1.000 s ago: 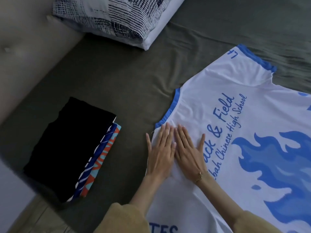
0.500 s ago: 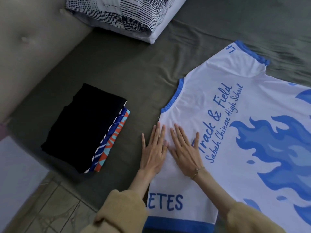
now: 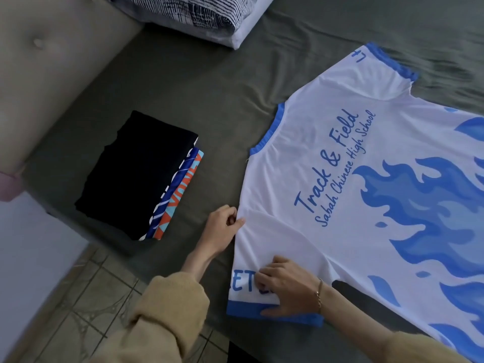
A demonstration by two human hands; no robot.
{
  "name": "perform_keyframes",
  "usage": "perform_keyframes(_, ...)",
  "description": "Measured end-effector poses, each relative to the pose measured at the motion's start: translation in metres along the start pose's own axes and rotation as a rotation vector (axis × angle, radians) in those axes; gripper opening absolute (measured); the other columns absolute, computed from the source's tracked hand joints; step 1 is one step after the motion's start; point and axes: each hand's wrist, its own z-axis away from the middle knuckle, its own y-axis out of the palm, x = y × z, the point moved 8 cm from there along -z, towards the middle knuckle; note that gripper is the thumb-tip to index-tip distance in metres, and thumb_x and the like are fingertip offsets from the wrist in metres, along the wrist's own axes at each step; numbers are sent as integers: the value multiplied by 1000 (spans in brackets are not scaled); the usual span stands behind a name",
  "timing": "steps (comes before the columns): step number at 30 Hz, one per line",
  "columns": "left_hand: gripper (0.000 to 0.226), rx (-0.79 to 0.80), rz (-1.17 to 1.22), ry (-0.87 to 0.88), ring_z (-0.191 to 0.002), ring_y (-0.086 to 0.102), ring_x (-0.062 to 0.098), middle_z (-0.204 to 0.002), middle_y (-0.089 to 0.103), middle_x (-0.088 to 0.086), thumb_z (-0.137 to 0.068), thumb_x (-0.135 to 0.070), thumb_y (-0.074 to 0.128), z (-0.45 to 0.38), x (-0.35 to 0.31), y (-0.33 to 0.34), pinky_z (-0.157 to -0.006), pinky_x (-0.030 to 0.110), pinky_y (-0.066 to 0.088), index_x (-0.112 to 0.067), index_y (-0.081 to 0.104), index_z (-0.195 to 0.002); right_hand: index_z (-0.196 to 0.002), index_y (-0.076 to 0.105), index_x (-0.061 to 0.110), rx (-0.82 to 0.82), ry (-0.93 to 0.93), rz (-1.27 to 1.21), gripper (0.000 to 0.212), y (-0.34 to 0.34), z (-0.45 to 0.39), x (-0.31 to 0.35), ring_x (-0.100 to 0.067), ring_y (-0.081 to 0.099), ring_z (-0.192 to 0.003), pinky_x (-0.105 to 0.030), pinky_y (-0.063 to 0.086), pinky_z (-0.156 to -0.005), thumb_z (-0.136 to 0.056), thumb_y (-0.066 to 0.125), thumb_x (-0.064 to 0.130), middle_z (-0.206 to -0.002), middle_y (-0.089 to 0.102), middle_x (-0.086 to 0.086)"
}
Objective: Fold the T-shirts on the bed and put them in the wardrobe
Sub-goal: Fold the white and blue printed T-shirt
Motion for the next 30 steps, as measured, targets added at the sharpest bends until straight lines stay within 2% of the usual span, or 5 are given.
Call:
perform_keyframes(6, 37, 84, 107, -108, -60, 40, 8, -66, 43, -3, -89, -17, 63, 4, 2, 1, -58, 18, 35, -14, 40, -60, -69, 54, 23, 2, 1, 9, 13, 12, 1, 20, -8, 57, -54, -17, 44, -65, -80, 53, 29, -66, 63, 9)
perform_keyframes(13, 28, 138, 136, -171, -66, 46, 11, -71, 50, 0, -89, -20, 62, 4, 9, 1, -64, 22, 40, -11, 48, -67, -97, 57, 8, 182, 37, -45, 17, 18, -2, 23, -28, 60, -89, -32, 36, -93, -96, 47, 22, -102, 65, -12)
perform_keyframes(22, 24, -184, -22, -233, -70, 45, 13, -82, 45, 0, -83, -18, 66, 12, -10, -2, -59, 21, 39, -11, 43, -86, -101, 59, 15, -109, 299, -256, 17, -11, 41, -4, -20, 59, -88, -21, 33, -84, -95, 44, 20, -102, 65, -2)
perform_keyframes(26, 24, -362, -292, -31, -84, 45, 15, -93, 43, -2, -79, -10, 64, 18, -55, 8, -80, 34, 40, -13, 44, -91, -107, 60, 18, -260, 528, -268, 18, -37, 88, -47, -14, 56, -92, -23, 42, -86, -95, 46, 19, -105, 62, 3)
perform_keyframes(30, 15, -95, -370, 297, -90, 46, 13, -97, 49, -4, -84, -15, 59, 21, -123, 76, -84, 27, 34, -14, 51, -97, -105, 60, 19, -320, 719, -233, 16, -51, 154, -82, -11, 53, -88, -10, 35, -73, -90, 53, 18, -98, 53, 8)
